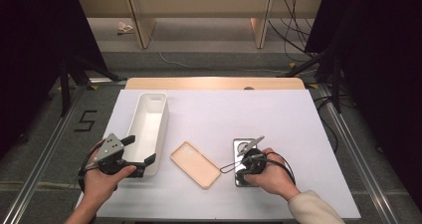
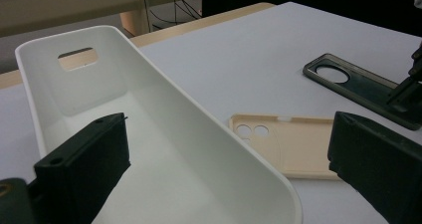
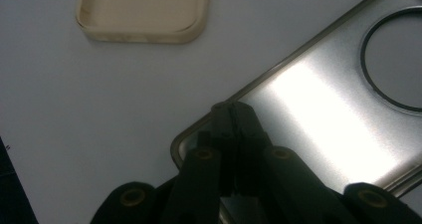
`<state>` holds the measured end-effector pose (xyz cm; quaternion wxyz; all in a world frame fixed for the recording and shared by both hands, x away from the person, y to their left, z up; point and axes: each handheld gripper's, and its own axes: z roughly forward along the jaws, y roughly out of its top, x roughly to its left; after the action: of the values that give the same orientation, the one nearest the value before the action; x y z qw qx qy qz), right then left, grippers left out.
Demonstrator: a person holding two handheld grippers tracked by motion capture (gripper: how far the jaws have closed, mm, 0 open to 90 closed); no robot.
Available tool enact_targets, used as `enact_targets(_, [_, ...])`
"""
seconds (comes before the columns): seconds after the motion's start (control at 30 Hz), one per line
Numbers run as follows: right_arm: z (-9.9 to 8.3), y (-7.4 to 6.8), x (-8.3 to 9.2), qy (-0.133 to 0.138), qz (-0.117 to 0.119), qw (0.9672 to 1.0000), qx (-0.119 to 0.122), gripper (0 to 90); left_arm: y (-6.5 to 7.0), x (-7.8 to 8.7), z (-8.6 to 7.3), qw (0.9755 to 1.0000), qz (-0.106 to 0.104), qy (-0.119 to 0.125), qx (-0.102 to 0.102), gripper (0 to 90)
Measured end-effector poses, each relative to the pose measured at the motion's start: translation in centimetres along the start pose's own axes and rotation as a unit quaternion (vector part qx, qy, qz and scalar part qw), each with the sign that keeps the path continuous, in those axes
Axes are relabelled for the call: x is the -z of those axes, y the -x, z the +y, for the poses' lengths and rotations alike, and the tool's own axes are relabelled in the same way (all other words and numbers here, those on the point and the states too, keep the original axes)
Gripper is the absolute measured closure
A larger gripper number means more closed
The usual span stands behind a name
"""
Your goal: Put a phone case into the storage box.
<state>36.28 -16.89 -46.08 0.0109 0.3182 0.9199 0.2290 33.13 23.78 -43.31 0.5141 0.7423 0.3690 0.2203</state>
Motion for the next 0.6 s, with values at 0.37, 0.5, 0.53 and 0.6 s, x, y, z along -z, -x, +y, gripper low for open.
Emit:
enact_targets(0.37, [0.0,0.7,1.4,-0.002,-0.007,0.9983,0.057,63.9,0.0,0.1,0.1,1.0,-0.001,0.006,0.001,2.2])
enact_targets(0.5, [-0.3,1.2,1.9,-0.003,-0.006,0.9974,0.072,53.3,0.0,0.1,0.0,1.0,-0.001,0.005,0.002,2.3])
enact_targets(0.53, [-0.4,1.3,2.0,-0.006,-0.004,0.9967,0.08,52.0,0.0,0.1,0.0,1.0,-0.001,0.005,0.002,2.3])
enact_targets(0.6, [-0.5,1.4,2.2,-0.012,-0.007,0.9949,0.1,47.5,0.0,0.0,0.0,1.0,-0.001,0.004,0.002,2.4])
